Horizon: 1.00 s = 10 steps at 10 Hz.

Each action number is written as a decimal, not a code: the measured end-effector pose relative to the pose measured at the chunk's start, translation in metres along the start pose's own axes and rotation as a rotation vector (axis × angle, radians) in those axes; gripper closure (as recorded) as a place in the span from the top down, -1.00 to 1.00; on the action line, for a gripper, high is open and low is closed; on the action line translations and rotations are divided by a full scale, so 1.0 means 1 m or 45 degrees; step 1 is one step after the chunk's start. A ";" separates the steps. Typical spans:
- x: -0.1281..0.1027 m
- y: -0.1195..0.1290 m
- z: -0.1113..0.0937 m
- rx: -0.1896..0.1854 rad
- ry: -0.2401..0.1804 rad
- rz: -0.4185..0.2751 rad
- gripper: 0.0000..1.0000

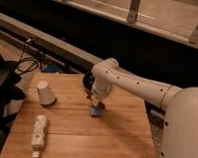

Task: Place the pepper on the white sponge

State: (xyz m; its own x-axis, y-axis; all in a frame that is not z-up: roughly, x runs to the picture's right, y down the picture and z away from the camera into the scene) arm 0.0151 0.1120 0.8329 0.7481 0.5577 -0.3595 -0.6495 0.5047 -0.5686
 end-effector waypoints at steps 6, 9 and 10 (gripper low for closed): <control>0.004 0.001 0.018 -0.048 0.009 0.016 0.20; 0.002 0.006 0.017 -0.049 -0.012 0.000 0.20; -0.001 0.008 0.010 -0.038 -0.026 0.000 0.15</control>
